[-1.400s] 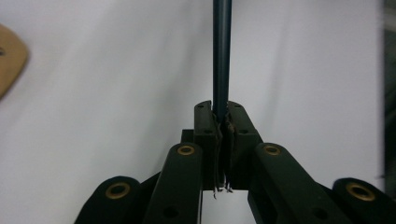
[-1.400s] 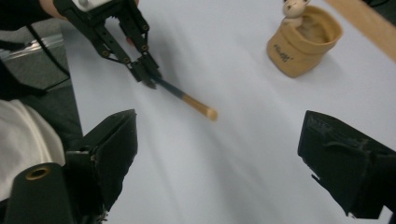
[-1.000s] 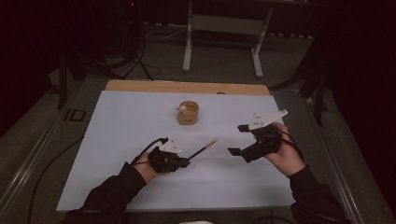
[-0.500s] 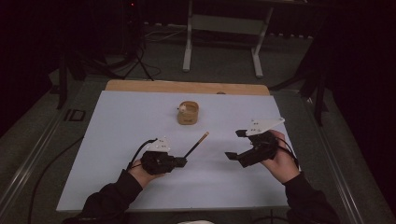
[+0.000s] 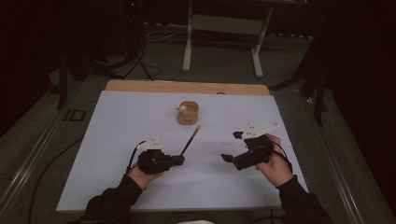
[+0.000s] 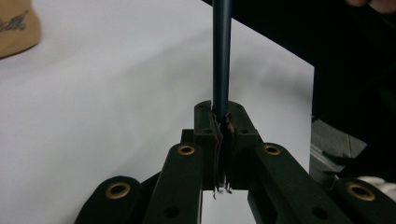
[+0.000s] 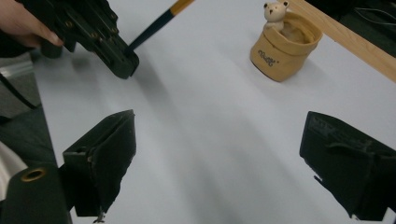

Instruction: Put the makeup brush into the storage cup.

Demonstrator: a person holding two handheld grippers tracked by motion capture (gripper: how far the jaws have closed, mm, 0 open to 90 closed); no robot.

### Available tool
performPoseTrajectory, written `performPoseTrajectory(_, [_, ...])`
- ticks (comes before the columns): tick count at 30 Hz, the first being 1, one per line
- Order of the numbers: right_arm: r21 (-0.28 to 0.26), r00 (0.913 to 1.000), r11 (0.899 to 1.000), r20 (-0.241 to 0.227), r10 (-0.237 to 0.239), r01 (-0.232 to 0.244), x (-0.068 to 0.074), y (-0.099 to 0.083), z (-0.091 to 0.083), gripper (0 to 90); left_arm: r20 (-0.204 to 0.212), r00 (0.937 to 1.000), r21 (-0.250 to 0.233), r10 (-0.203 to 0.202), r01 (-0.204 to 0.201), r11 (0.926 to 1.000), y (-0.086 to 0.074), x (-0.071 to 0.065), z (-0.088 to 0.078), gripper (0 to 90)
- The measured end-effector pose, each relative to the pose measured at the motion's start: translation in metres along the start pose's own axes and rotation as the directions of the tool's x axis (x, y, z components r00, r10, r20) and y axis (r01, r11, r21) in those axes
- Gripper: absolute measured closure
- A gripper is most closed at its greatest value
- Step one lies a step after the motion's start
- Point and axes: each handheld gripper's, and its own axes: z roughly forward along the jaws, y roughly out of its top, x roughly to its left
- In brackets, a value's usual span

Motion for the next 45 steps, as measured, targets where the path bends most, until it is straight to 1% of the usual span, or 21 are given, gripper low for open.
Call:
performPoseTrajectory(2, [0.003,0.9999,1.000,0.012,-0.001,0.001,0.003,0.000,0.002,10.8,-0.002,0.9999,-0.009,-0.013,0.013,0.9999,-0.002,0.002,-0.002,86.2])
performPoseTrajectory(4, [-0.025,0.9997,1.000,0.018,0.018,-0.018,0.005,0.002,0.002,10.8,0.007,0.9991,-0.027,-0.041,0.041,0.9988,-0.004,0.005,-0.003,86.2])
performPoseTrajectory(6, [-0.038,0.9995,0.999,0.018,0.026,-0.025,0.006,0.002,0.002,10.8,0.007,0.9991,-0.035,-0.043,0.043,0.9985,-0.005,0.005,-0.004,86.2])
performPoseTrajectory(8, [-0.062,0.9992,0.997,0.018,0.035,-0.034,0.008,0.004,0.001,10.8,0.014,0.9981,-0.045,-0.060,0.061,0.9972,-0.006,0.007,-0.004,86.2])
performPoseTrajectory(9, [-0.084,0.9993,0.996,0.027,0.024,-0.022,0.011,0.007,0.000,10.8,0.009,0.9980,-0.047,-0.063,0.063,0.9969,-0.007,0.008,-0.004,86.1])
performPoseTrajectory(10, [-0.084,0.9993,0.996,0.027,0.024,-0.022,0.011,0.007,0.000,10.8,0.011,0.9978,-0.046,-0.066,0.066,0.9967,-0.008,0.009,-0.004,86.1])
performPoseTrajectory(12, [-0.109,0.9994,0.994,0.015,0.032,-0.030,0.015,0.013,0.000,10.8,0.004,0.9979,-0.051,-0.065,0.065,0.9966,-0.008,0.011,-0.004,86.2])
performPoseTrajectory(16, [-0.121,0.9990,0.992,-0.001,0.044,-0.044,0.019,0.020,0.000,10.8,-0.013,0.9984,-0.053,-0.056,0.055,0.9971,-0.008,0.010,-0.004,86.2])
performPoseTrajectory(17, [-0.131,0.9984,0.990,-0.015,0.055,-0.056,0.020,0.025,-0.001,10.8,-0.010,0.9981,-0.053,-0.061,0.060,0.9968,-0.008,0.010,-0.004,86.1])
performPoseTrajectory(22, [-0.143,0.9963,0.986,-0.002,0.086,-0.085,0.022,0.036,0.001,9.7,-0.017,0.9981,-0.056,-0.060,0.059,0.9967,-0.009,0.009,-0.002,86.2])
performPoseTrajectory(23, [-0.145,0.9955,0.986,0.030,0.090,-0.084,0.024,0.042,0.003,9.7,-0.015,0.9982,-0.053,-0.058,0.058,0.9969,-0.009,0.009,-0.002,86.2])
performPoseTrajectory(24, [-0.145,0.9955,0.986,0.030,0.090,-0.084,0.024,0.042,0.003,9.7,-0.018,0.9985,-0.053,-0.052,0.051,0.9973,-0.008,0.009,-0.002,86.2])
performPoseTrajectory(25, [-0.146,0.9943,0.986,0.049,0.095,-0.087,0.025,0.045,0.005,9.7,-0.018,0.9986,-0.057,-0.049,0.048,0.9972,-0.008,0.009,-0.003,86.2])
performPoseTrajectory(26, [-0.156,0.9899,0.982,0.073,0.122,-0.109,0.028,0.051,0.007,9.7,-0.015,0.9986,-0.057,-0.050,0.049,0.9971,-0.008,0.008,-0.003,86.2])
performPoseTrajectory(28, [-0.151,0.9890,0.982,0.072,0.129,-0.117,0.029,0.053,0.009,9.6,-0.017,0.9986,-0.060,-0.050,0.049,0.9970,-0.008,0.008,-0.003,86.1])
performPoseTrajectory(31, [-0.159,0.9869,0.979,0.078,0.141,-0.127,0.032,0.059,0.012,9.6,-0.019,0.9986,-0.061,-0.049,0.048,0.9970,-0.008,0.008,-0.003,86.2])
performPoseTrajectory(32, [-0.172,0.9859,0.976,0.077,0.148,-0.133,0.035,0.063,0.014,9.6,-0.019,0.9986,-0.062,-0.050,0.049,0.9969,-0.008,0.008,-0.003,86.2])
performPoseTrajectory(37, [-0.180,0.9835,0.973,0.083,0.161,-0.144,0.038,0.071,0.017,9.7,-0.024,0.9987,-0.074,-0.045,0.043,0.9963,-0.007,0.007,-0.004,86.1])
performPoseTrajectory(42, [-0.172,0.9748,0.969,0.108,0.195,-0.175,0.041,0.077,0.025,9.8,-0.021,0.9988,-0.077,-0.045,0.043,0.9961,-0.007,0.006,-0.004,86.2])
performPoseTrajectory(43, [-0.172,0.9748,0.969,0.108,0.195,-0.175,0.041,0.077,0.025,9.8,-0.021,0.9988,-0.077,-0.045,0.043,0.9961,-0.007,0.006,-0.004,86.2])
performPoseTrajectory(45, [-0.170,0.9677,0.965,0.117,0.223,-0.202,0.040,0.078,0.028,9.9,-0.021,0.9989,-0.078,-0.043,0.041,0.9961,-0.007,0.006,-0.004,86.2])
